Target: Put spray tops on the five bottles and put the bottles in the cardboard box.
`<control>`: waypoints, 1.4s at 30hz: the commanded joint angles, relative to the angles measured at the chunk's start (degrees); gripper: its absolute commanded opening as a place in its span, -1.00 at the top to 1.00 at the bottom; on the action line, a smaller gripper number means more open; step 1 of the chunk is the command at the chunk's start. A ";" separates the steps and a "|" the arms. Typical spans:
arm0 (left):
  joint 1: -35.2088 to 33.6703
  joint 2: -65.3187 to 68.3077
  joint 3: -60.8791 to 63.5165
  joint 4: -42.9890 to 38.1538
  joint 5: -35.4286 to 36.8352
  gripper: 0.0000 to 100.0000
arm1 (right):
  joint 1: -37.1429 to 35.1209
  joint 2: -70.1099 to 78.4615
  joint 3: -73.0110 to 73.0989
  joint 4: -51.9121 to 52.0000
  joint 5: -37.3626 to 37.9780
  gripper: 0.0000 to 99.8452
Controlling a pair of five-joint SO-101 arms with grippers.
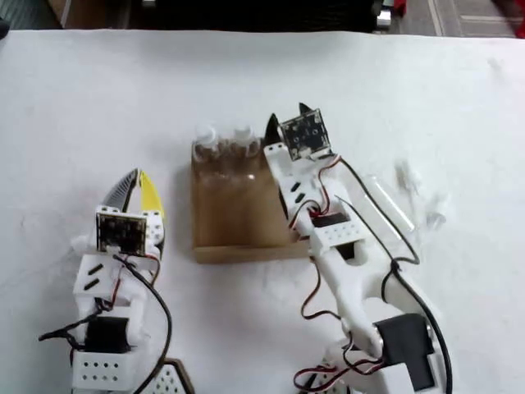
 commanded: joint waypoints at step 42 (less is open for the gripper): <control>0.31 -0.22 0.00 0.09 -0.35 0.95 | 18.86 -57.54 6.24 40.66 -8.00 0.70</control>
